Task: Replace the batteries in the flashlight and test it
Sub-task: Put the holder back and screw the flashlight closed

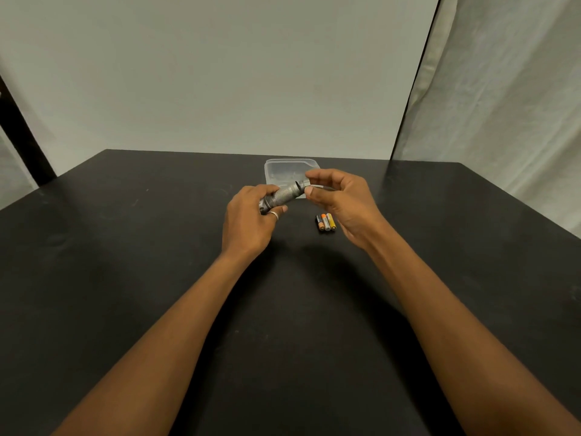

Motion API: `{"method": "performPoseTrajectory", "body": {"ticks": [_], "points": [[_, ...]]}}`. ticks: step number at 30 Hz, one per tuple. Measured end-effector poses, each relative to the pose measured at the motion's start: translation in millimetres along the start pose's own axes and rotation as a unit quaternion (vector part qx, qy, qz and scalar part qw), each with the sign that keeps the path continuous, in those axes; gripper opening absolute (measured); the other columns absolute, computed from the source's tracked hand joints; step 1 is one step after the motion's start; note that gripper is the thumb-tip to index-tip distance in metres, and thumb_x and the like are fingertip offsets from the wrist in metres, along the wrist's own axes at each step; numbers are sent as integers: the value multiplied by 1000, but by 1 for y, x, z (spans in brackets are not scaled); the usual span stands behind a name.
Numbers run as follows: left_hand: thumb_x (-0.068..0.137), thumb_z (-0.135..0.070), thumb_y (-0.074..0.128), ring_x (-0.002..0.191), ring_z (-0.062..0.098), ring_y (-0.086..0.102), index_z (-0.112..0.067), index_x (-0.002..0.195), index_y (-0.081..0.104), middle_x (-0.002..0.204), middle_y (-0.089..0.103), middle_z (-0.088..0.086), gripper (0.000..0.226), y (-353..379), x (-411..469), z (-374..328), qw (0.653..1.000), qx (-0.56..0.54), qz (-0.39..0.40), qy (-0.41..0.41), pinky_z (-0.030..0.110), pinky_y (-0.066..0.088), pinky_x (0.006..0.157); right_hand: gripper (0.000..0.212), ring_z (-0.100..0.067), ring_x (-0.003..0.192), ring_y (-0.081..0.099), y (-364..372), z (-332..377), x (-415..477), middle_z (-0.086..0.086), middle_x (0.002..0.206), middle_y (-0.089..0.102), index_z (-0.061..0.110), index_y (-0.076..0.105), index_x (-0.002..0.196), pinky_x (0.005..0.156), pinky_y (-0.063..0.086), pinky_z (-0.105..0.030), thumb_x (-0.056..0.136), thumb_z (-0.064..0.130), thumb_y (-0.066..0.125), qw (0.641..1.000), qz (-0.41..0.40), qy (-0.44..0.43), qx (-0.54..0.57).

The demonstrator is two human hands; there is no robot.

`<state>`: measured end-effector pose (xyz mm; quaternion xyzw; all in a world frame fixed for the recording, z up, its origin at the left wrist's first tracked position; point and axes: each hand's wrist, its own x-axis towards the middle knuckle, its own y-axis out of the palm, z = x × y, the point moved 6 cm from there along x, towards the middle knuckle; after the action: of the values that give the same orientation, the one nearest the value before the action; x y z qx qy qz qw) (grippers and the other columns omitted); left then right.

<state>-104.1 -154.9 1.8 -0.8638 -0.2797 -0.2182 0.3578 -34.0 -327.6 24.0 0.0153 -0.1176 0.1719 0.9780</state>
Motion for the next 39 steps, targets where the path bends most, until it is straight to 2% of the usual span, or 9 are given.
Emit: {"method": "performPoseTrajectory", "body": {"ticks": [5,9,13,17,23,26,30,34,39], "points": [[85,-20,80,100,22,61,-20,119,71,110,68,2,35,0,0,-2,1000,5,4,9,41,53,88,30,-12,97,72,0,0,1,-6,107,75,6,73,117,92,60,-26,89,-4,73,998,4,-21,-57],[84,-18,81,105,22,60,-19,119,72,114,70,2,36,-1,1,-1,1000,17,0,15,33,49,89,30,-9,96,72,-1,-3,3,-1,106,76,9,74,116,89,59,-22,89,-2,73,996,7,-28,-82],[84,-17,80,106,22,59,-19,119,73,116,70,2,36,0,1,0,1000,23,1,18,28,44,89,28,-13,101,72,-2,-4,4,-1,109,75,11,75,115,91,59,-24,89,1,75,995,12,-31,-96],[84,-16,81,107,22,59,-18,120,73,117,71,3,37,-1,1,0,999,28,-2,18,26,43,89,26,-22,106,72,-2,-6,4,-9,111,75,8,74,114,95,60,-32,88,3,77,996,13,-20,-90],[84,-15,81,107,23,58,-17,121,72,118,69,4,38,-1,0,-3,999,35,3,21,25,41,88,28,-18,87,74,-4,-7,2,-16,96,74,4,71,116,84,63,-28,89,8,77,998,19,-8,-64],[84,-14,80,108,23,58,-17,121,72,118,69,4,37,-1,0,-3,999,31,5,20,28,44,90,21,-18,80,73,-4,-6,2,-19,97,76,6,75,108,77,63,-26,89,13,79,997,13,-12,-73],[85,-15,80,108,22,58,-18,120,73,118,69,3,37,-2,0,-3,999,32,2,19,28,45,91,24,-16,86,75,-3,-5,1,-11,98,75,4,74,110,77,61,-23,87,7,79,998,33,4,-45],[84,-15,81,107,23,58,-18,119,73,117,70,3,36,-2,1,-2,999,30,0,18,26,43,89,30,-19,94,75,-3,-3,-1,-10,109,74,8,73,112,80,61,-24,85,-2,79,997,52,4,-64],[83,-15,82,105,24,59,-18,118,74,116,70,3,37,-1,1,-2,999,37,-1,22,23,39,87,28,-14,86,75,-4,-1,-1,-11,99,76,10,73,112,75,61,-22,86,-2,77,995,61,-1,-78]]}}
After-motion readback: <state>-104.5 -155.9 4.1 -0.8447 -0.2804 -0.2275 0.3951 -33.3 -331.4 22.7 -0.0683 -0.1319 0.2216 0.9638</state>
